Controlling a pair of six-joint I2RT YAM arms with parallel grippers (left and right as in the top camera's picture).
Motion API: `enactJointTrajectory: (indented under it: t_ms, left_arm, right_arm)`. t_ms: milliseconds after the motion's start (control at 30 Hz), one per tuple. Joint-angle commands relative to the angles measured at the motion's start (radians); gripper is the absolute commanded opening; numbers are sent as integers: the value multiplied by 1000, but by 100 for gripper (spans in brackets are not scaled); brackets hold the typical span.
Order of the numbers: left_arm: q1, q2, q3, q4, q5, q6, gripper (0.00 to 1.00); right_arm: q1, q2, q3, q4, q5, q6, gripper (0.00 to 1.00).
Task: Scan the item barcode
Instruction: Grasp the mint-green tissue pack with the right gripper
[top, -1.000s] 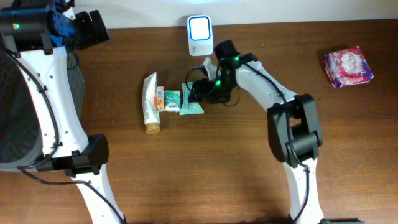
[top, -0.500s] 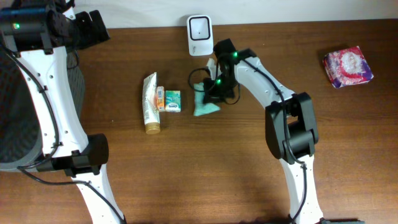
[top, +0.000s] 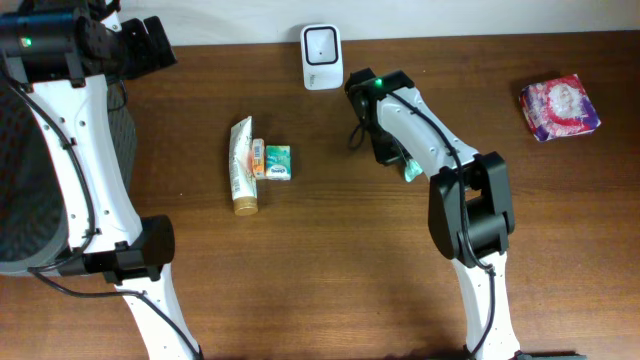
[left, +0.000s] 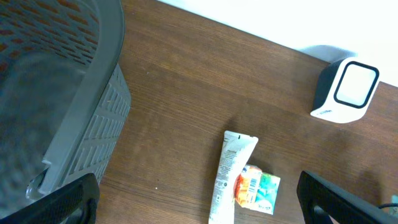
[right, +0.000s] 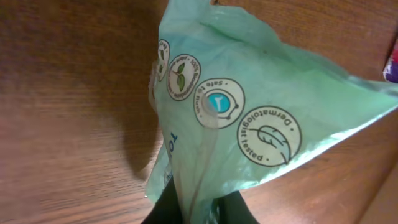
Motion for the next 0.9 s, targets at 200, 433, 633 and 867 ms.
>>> enactJointTrajectory:
  t_ms: [200,433,633,867]
  left_arm:
    - [2,-19,9,0,-8,12,99]
    - [2,-19,9,0,-8,12,99]
    - [2,-19,9,0,-8,12,99]
    - [2,-19,9,0,-8,12,99]
  right_arm:
    - [214,22,-13,63,-183,17,24]
    - [346,22,68,97,-172,-51,61]
    - [325,25,292,-112,-49,-47,64]
    - [312,28,-18,150,-47,145,61]
